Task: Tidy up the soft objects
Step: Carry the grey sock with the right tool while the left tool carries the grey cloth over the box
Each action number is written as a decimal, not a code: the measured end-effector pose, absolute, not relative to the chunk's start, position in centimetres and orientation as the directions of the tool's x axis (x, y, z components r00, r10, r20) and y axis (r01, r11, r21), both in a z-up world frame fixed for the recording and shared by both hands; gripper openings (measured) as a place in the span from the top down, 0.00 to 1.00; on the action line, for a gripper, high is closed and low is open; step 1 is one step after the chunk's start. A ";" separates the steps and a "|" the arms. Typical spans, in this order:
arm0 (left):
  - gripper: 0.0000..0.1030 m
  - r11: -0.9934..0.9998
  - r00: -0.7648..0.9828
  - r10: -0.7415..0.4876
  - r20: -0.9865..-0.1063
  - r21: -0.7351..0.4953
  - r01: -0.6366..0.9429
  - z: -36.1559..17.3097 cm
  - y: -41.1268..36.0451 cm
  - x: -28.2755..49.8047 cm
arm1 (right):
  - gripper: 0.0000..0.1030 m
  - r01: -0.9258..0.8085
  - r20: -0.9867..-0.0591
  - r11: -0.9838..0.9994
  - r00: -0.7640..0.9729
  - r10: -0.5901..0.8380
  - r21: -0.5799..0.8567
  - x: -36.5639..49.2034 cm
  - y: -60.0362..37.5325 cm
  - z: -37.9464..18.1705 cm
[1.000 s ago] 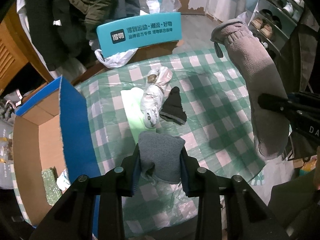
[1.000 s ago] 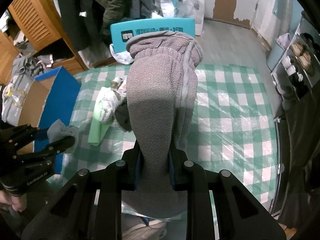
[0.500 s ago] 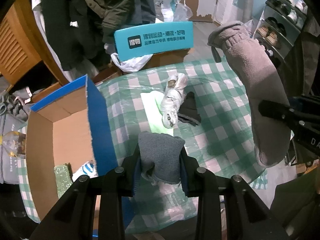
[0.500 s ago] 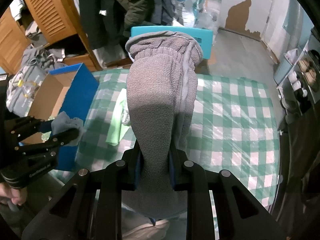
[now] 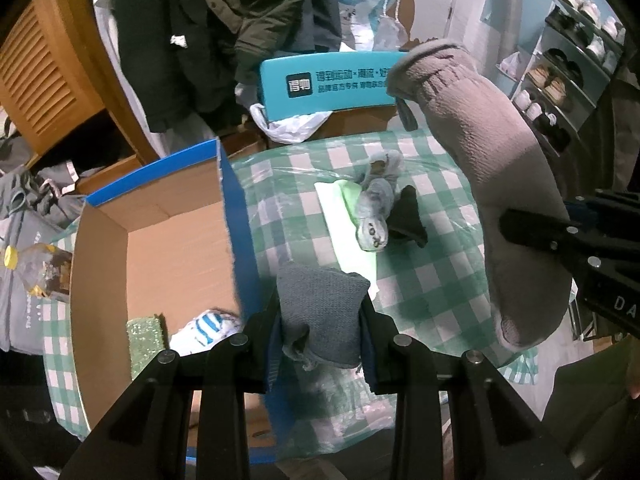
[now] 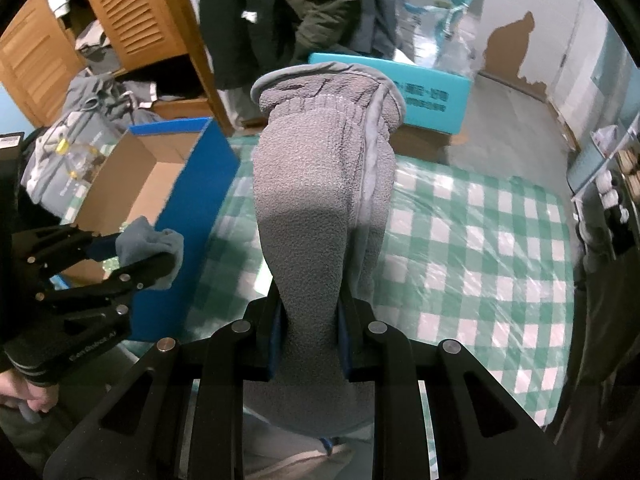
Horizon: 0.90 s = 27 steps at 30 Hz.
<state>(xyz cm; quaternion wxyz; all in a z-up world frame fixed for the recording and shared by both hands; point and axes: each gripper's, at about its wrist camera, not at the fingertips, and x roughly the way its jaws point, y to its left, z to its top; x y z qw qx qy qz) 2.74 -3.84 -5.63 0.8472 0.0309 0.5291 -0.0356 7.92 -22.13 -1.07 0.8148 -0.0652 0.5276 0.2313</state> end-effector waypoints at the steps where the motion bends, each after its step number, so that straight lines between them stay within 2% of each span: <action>1: 0.68 0.996 0.438 -0.026 -0.899 0.015 0.089 -5.6 -3.7 2.6 | 0.80 -0.451 -0.889 0.882 0.335 0.312 0.139 7.9 -21.8 -1.0; 27: 0.68 0.996 0.466 0.064 -0.883 0.030 -0.080 -4.8 6.5 -0.7 | 0.80 -0.588 -0.880 0.796 0.294 0.374 0.142 7.0 -10.6 0.2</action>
